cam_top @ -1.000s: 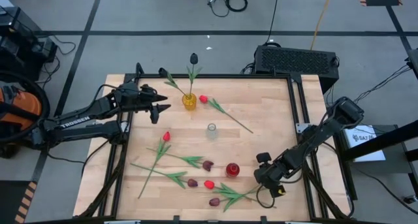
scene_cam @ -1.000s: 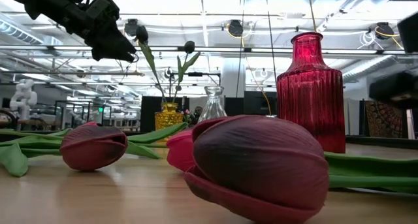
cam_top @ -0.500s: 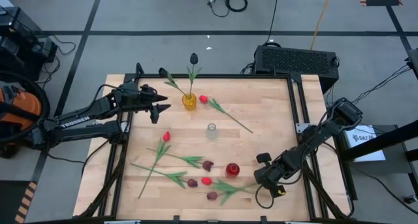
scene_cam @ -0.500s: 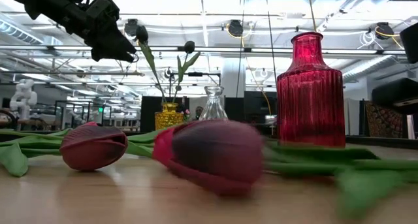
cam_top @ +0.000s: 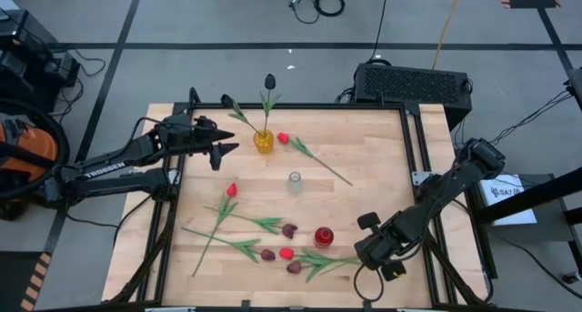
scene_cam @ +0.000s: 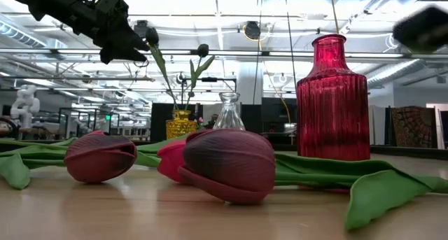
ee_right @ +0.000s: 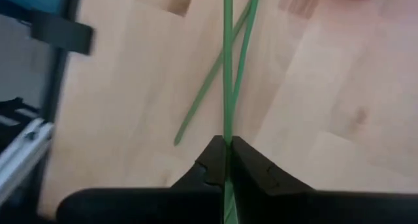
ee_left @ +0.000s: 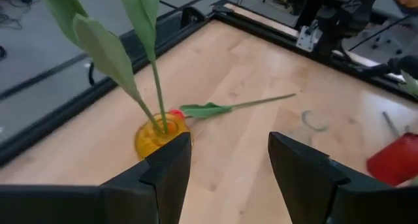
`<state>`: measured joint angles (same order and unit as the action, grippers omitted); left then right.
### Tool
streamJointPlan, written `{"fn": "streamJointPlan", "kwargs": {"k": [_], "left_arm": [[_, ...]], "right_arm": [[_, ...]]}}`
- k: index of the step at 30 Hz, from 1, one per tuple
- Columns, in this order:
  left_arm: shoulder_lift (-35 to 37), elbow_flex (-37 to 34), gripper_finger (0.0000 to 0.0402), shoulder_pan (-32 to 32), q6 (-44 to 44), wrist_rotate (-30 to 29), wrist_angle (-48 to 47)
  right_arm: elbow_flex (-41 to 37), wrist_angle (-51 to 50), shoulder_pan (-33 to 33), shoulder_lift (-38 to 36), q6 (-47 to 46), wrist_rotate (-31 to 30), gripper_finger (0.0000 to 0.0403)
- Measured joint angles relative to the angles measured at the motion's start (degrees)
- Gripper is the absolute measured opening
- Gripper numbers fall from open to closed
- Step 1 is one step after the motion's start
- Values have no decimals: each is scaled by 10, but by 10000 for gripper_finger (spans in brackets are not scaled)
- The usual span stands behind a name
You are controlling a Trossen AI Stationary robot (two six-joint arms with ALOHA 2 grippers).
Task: Sort flowers into vase by color
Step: Put the black tulip into the yellow vase
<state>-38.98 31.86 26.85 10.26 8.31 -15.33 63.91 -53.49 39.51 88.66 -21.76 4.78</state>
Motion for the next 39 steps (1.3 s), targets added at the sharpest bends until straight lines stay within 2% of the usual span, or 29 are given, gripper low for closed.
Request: {"fn": "streamJointPlan", "kwargs": {"k": [6, 9, 13, 17, 20, 22, 26, 29, 34, 39], "left_arm": [[0, 0, 212, -25, 60, 83, 29], [0, 0, 212, -59, 68, 101, 73], [-6, 0, 212, -129, 89, 122, 177], [-27, 1, 212, -222, 87, 129, 302], [-51, 27, 212, -281, 59, 94, 339], [-71, 46, 212, -318, 29, 46, 334], [-125, 95, 212, -370, -9, -75, 279], [-177, 144, 212, -392, -34, -144, 229], [-269, 218, 214, -410, -68, -182, 193], [-353, 280, 245, -420, -97, -207, 122]], "right_arm": [[148, -156, -1, 0, 0, -2, 2], [220, -210, -3, -1, 0, -4, 2], [295, -258, -20, -1, 0, -36, 2], [339, -260, -52, -1, 17, -82, 2], [342, -262, -81, -1, 38, -105, 2], [342, -263, -102, -1, 53, -115, 2], [342, -262, -149, 3, 64, -122, 2], [342, -255, -184, 5, 57, -122, 2], [342, -250, -225, 14, 46, -123, 2], [342, -248, -242, 35, 48, -122, 2]]}}
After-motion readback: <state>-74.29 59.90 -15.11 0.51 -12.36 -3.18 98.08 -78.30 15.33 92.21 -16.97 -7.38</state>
